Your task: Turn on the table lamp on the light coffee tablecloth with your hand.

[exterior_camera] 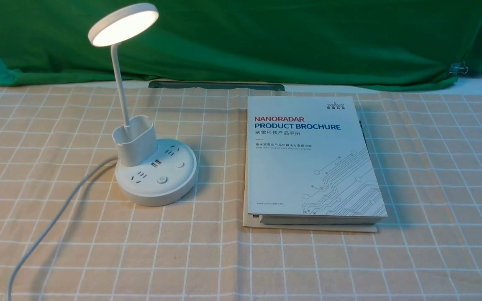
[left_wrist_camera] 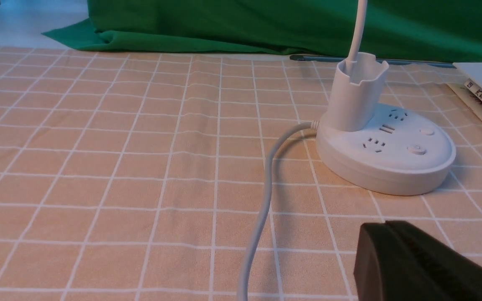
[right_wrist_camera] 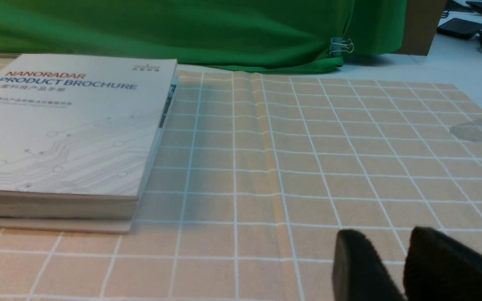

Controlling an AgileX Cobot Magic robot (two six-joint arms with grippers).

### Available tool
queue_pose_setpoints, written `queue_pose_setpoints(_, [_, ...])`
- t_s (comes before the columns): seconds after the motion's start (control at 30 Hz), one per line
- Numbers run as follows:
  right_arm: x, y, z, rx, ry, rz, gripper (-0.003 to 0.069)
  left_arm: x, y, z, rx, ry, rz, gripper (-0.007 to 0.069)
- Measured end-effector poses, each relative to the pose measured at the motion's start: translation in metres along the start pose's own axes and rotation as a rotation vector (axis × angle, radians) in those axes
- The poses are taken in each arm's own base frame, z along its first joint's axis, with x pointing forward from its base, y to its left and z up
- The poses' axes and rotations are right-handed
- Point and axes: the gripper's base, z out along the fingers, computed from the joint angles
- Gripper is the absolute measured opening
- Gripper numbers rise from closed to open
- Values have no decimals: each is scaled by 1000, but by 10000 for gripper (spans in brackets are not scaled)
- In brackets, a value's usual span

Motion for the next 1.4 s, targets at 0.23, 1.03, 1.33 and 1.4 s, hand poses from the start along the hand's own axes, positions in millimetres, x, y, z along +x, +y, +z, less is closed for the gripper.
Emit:
queue_pose_setpoints(0.23, [0, 0, 0, 0, 0, 0, 239, 0, 0, 0, 0, 0, 0, 0])
queue_pose_setpoints(1.03, [0, 0, 0, 0, 0, 0, 239, -2, 2, 0, -33, -27, 2, 1])
queue_pose_setpoints(1.33, [0, 0, 0, 0, 0, 0, 239, -2, 2, 0, -33, -28, 2, 1])
queue_pose_setpoints(1.4, [0, 0, 0, 0, 0, 0, 239, -2, 2, 0, -33, -28, 2, 1])
